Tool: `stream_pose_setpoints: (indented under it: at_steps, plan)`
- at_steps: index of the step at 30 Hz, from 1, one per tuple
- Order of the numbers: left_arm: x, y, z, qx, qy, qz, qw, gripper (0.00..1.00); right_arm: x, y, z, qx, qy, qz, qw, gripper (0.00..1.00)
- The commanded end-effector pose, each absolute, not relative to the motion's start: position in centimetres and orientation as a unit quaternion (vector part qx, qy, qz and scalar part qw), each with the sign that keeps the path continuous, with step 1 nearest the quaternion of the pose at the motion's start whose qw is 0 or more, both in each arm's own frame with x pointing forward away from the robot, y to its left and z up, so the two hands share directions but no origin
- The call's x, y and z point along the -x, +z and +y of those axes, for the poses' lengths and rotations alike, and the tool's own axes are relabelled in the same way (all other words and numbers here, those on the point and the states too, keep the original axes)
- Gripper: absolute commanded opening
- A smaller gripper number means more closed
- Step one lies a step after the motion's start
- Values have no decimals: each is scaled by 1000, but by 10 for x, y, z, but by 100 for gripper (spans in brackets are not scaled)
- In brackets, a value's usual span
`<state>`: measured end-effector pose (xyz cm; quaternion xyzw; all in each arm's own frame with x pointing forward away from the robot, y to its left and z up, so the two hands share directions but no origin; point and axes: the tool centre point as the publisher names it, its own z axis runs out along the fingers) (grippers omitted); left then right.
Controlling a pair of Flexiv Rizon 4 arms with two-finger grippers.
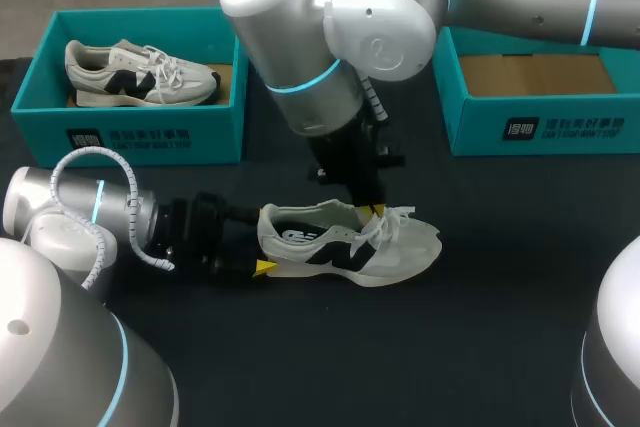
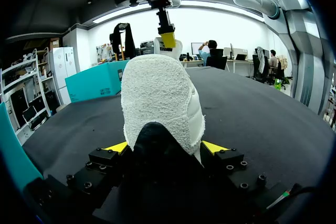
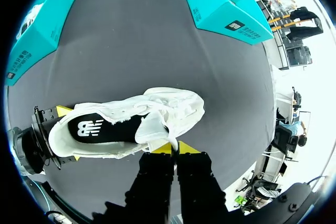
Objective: Take the shoe out of the shoebox, open the shoe tongue, remove and reinsert the insole, then place the shoe into the shoebox
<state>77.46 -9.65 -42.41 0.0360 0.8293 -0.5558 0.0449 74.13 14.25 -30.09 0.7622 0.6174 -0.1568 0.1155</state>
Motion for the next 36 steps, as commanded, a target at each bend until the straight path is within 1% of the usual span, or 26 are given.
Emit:
stream_pose_setpoints:
  at_steps: [1, 11, 21, 27, 28, 29, 30, 31, 34, 36]
  plan:
    - [-774, -426, -97, -36, -554, 830, 45, 0, -730, -295, 127, -820, -141, 540, 124, 0]
    - [-774, -426, -97, -36, -554, 830, 45, 0, -727, -294, 101, -843, -153, 508, 89, 0]
    - [-774, -426, -97, -36, -554, 830, 45, 0, -730, -311, 83, -862, -146, 486, 22, 0]
    - [-774, -426, -97, -36, -554, 830, 45, 0, -730, -309, 83, -858, -141, 494, 12, 1]
    - [-774, -426, -97, -36, -554, 830, 45, 0, -731, -307, 85, -853, -138, 503, 10, 24]
    - [-774, -426, -97, -36, -554, 830, 45, 0, -731, -305, 87, -849, -133, 512, 9, 38]
    - [-774, -426, -97, -36, -554, 830, 45, 0, -732, -300, 91, -836, -130, 534, 6, 73]
    - [-774, -426, -97, -36, -554, 830, 45, 0, -734, -297, 94, -823, -126, 554, -2, 100]
    - [-774, -426, -97, -36, -554, 830, 45, 0, -738, -282, 105, -768, -123, 628, -13, 100]
    - [-774, -426, -97, -36, -554, 830, 45, 0, -740, -270, 115, -715, -119, 689, -7, 100]
